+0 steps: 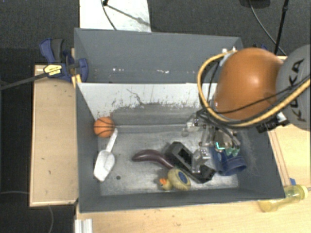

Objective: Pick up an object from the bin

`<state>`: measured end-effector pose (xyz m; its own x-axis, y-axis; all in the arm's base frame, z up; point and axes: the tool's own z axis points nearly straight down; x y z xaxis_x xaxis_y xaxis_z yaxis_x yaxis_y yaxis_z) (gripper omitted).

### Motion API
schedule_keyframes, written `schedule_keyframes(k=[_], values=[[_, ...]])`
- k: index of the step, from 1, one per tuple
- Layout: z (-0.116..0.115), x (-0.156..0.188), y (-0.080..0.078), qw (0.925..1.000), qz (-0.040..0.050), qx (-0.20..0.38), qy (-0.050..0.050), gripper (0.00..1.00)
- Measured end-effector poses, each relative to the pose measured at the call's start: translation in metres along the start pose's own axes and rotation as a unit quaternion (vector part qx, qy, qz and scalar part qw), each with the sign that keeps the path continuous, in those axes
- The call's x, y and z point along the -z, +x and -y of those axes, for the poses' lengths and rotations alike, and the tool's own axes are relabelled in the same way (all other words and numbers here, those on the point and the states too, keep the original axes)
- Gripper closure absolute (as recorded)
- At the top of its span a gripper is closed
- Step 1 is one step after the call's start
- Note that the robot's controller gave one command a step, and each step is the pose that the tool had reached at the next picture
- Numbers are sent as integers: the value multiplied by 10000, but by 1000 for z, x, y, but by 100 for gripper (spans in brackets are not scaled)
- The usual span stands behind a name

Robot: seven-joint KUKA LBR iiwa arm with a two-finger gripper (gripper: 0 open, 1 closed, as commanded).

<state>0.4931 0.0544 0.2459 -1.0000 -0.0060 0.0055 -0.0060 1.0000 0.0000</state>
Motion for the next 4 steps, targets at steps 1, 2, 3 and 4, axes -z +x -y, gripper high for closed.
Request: schedule_keyframes(k=[1,2,3,4], values=[[0,4,-1,10000,41,-11,-4,0],[-1,-43,-5,9996,72,290,-3,0],[-18,-157,-43,9943,280,1025,25,100],[-18,-160,-41,9945,285,1011,19,100]])
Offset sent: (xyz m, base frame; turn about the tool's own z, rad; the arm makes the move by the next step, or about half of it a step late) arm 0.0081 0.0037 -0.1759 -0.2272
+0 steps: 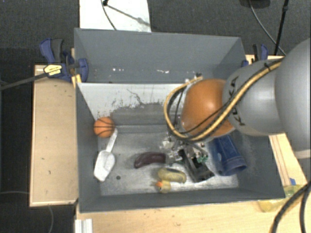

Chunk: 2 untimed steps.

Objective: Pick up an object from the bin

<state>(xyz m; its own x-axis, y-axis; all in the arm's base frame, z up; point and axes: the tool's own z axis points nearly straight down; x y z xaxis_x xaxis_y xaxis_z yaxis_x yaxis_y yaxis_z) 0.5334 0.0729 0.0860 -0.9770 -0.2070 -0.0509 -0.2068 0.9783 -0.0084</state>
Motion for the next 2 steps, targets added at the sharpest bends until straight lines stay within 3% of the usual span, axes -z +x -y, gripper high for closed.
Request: schedule_keyframes(k=[1,2], values=[[7,186,2,9966,-232,787,-59,100],[7,187,2,9967,-227,783,-61,100]])
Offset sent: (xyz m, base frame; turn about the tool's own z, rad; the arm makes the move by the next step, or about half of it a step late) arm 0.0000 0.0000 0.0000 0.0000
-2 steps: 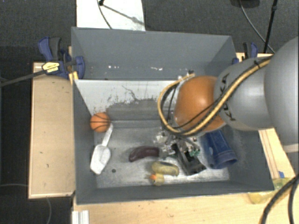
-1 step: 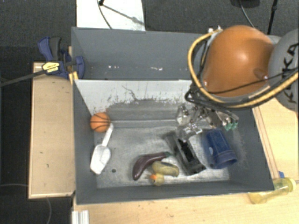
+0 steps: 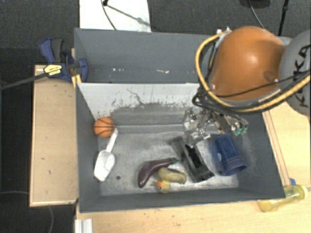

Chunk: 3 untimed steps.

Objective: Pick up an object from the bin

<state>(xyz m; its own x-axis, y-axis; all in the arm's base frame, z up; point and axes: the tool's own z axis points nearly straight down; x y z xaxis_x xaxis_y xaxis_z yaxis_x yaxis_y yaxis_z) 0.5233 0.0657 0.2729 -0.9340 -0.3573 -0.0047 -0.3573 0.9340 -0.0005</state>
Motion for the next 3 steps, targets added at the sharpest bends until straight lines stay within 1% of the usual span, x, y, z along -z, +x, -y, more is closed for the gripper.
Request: schedule_keyframes(k=[1,2,3], values=[[-5,-48,-4,10000,31,-30,7,100],[0,-130,11,9992,-12,394,-7,0],[0,-130,11,9992,-10,389,-7,0]])
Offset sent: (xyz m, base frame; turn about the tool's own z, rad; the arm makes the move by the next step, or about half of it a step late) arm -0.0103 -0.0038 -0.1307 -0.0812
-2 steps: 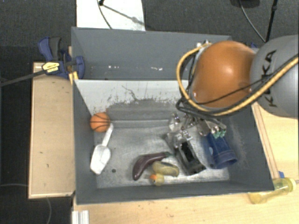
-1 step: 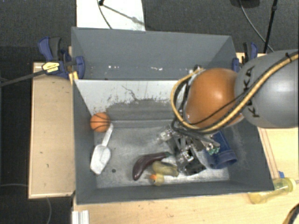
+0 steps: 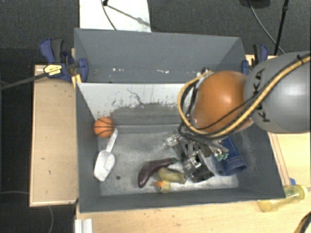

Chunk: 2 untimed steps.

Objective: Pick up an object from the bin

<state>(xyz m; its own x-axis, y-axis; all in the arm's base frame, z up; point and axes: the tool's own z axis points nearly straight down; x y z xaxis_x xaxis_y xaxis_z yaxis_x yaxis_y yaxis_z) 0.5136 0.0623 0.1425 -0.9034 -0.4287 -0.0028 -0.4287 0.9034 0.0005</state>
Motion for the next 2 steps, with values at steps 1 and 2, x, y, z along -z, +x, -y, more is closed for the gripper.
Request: schedule_keyframes(k=[1,2], values=[[-11,-59,-11,9994,-160,-319,0,100],[-11,-60,-11,9994,-160,-322,-2,100]])
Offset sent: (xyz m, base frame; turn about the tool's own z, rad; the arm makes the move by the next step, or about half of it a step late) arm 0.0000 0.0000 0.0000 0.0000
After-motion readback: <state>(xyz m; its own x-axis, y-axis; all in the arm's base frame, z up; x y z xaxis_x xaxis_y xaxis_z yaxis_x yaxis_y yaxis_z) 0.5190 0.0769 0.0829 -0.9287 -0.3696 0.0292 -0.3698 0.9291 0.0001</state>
